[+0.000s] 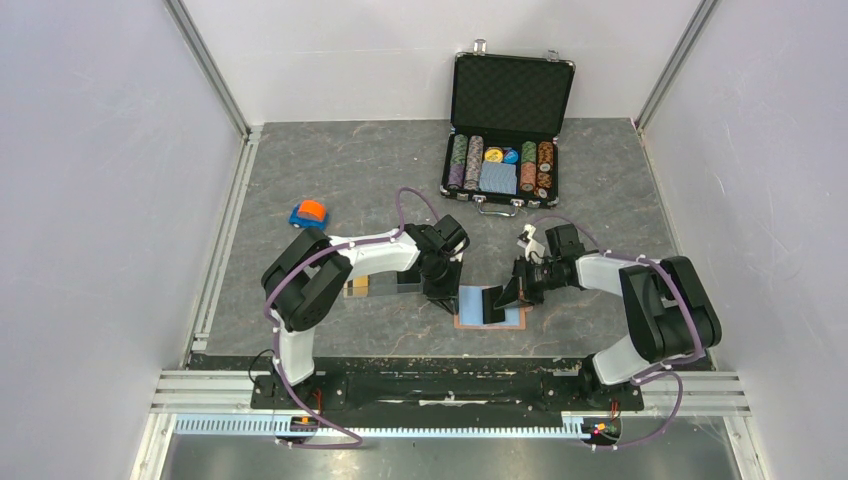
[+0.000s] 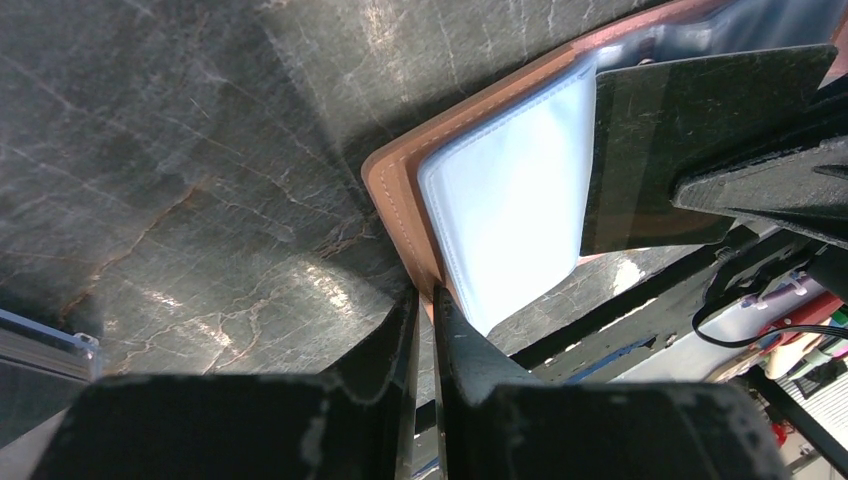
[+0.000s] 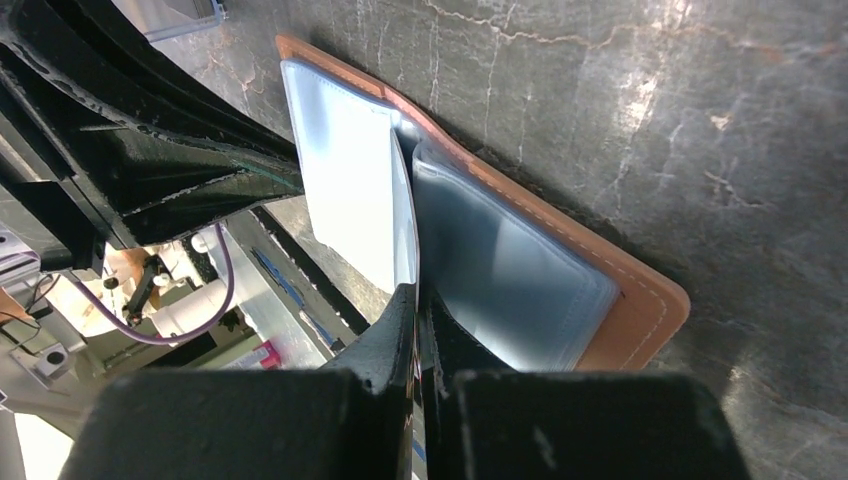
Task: Put the credit cards into the card holder
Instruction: Insert the credit card into the card holder.
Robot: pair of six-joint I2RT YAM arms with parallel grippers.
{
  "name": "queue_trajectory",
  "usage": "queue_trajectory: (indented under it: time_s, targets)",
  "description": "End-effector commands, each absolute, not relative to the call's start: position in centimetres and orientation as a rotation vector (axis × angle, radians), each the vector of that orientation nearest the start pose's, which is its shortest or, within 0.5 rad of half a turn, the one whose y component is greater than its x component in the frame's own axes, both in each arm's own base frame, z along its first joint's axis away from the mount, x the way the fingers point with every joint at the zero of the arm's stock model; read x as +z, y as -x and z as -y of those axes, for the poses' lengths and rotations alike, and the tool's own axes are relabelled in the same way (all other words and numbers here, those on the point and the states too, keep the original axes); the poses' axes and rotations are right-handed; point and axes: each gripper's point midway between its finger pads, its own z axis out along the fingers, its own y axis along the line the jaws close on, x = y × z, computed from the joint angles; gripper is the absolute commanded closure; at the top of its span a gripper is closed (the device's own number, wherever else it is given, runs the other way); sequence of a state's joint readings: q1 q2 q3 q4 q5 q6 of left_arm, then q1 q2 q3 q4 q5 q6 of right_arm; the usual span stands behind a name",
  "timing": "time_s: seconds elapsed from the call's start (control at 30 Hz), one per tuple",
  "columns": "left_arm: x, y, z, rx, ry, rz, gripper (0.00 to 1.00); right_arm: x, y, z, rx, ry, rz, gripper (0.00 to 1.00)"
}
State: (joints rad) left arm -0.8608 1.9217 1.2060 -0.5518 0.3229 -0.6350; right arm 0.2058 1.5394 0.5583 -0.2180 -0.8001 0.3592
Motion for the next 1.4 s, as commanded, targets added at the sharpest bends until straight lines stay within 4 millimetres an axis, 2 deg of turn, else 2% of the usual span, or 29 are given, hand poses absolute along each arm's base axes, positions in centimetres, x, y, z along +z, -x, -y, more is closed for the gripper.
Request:
queue_trajectory:
  time_s: [0.0,0.57,0.97,1.27,1.37]
  targets:
    - [-0.6,-17.4,32.8,-0.612,-0.501,-3.066,0.84,0.9,-20.7,-17.6,1.174,0.107,-2.735,1.00]
    - [-0.8,-17.1,33.3,-0.625,-0.518,-3.075,0.85,0.8,-19.3,-20.1,1.292,0.079,-2.708,1.00]
    - [-0.8,-17.1,33.2,-0.621,-0.522,-3.077,0.85,2.0,-19.4,-21.0,1.383,0.045,-2.666,1.00]
    - [0.0,-18.2,31.7,-0.475,-0.525,-3.039,0.86,2.5,-18.9,-20.8,1.380,0.038,-2.670,1.00]
    - [0.2,-18.4,31.2,-0.429,-0.532,-3.032,0.91,2.8,-18.9,-20.8,1.395,0.036,-2.663,1.00]
